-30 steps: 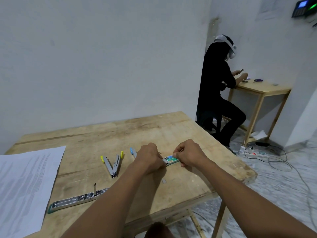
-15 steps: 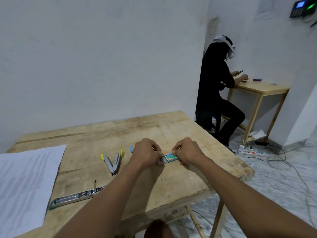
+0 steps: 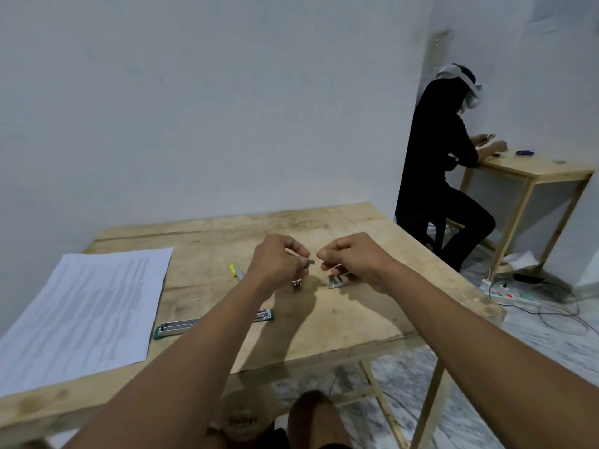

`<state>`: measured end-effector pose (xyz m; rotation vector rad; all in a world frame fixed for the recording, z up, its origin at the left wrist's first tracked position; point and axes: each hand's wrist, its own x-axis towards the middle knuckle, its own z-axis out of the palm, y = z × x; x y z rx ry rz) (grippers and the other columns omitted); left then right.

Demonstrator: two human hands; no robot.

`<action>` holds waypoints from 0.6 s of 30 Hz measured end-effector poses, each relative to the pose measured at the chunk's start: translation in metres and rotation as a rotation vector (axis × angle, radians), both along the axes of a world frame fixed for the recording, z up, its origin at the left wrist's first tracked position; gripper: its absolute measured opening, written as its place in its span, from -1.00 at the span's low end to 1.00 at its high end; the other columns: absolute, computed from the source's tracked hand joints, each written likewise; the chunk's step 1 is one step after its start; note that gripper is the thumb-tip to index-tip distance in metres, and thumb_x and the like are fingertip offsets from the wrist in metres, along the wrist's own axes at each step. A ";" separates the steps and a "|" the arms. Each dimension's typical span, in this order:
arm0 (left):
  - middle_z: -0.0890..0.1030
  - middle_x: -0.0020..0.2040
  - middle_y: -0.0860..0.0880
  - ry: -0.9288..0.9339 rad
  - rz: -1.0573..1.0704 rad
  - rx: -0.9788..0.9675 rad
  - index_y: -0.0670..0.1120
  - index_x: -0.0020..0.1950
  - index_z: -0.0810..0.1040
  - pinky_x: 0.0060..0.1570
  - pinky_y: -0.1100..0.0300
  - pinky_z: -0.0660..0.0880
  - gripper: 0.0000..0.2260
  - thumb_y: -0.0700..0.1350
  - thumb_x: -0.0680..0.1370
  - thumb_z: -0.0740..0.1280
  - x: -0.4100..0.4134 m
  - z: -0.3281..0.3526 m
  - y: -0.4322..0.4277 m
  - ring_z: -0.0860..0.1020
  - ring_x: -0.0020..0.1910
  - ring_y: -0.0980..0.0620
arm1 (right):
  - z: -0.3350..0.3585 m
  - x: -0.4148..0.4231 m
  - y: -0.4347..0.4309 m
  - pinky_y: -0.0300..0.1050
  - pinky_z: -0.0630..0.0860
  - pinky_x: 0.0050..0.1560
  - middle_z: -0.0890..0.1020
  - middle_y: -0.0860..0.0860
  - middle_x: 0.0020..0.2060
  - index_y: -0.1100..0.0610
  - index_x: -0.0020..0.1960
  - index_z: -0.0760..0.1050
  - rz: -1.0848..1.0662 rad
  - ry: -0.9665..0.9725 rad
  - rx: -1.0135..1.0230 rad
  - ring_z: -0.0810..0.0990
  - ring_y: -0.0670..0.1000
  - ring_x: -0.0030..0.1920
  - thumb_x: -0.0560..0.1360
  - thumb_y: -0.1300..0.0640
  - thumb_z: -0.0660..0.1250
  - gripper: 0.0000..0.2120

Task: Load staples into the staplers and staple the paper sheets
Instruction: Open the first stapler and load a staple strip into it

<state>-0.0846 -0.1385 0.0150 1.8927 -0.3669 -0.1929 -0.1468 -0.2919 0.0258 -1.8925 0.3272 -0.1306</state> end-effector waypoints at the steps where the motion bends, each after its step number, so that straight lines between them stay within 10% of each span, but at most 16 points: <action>1: 0.63 -0.30 -0.21 0.004 0.004 -0.024 -0.20 -0.23 0.59 -0.15 0.07 0.64 -0.86 -0.38 0.48 0.38 -0.002 0.001 0.004 0.61 -0.38 -0.06 | 0.001 0.000 0.005 -0.27 0.43 -0.49 0.64 0.19 -0.23 0.31 -0.04 0.63 0.019 -0.013 0.020 0.48 -0.06 -0.44 0.49 0.24 0.40 -0.87; 18: 0.71 -0.17 -0.17 -0.078 0.073 -0.057 -0.14 -0.10 0.63 0.03 -0.13 0.61 -0.86 -0.30 0.39 0.46 -0.024 0.009 0.089 0.65 -0.22 -0.12 | 0.001 0.006 0.072 -0.09 0.48 -0.33 0.61 0.05 -0.44 0.13 -0.30 0.66 0.269 -0.182 -0.381 0.49 -0.02 -0.41 0.38 0.10 0.46 -0.87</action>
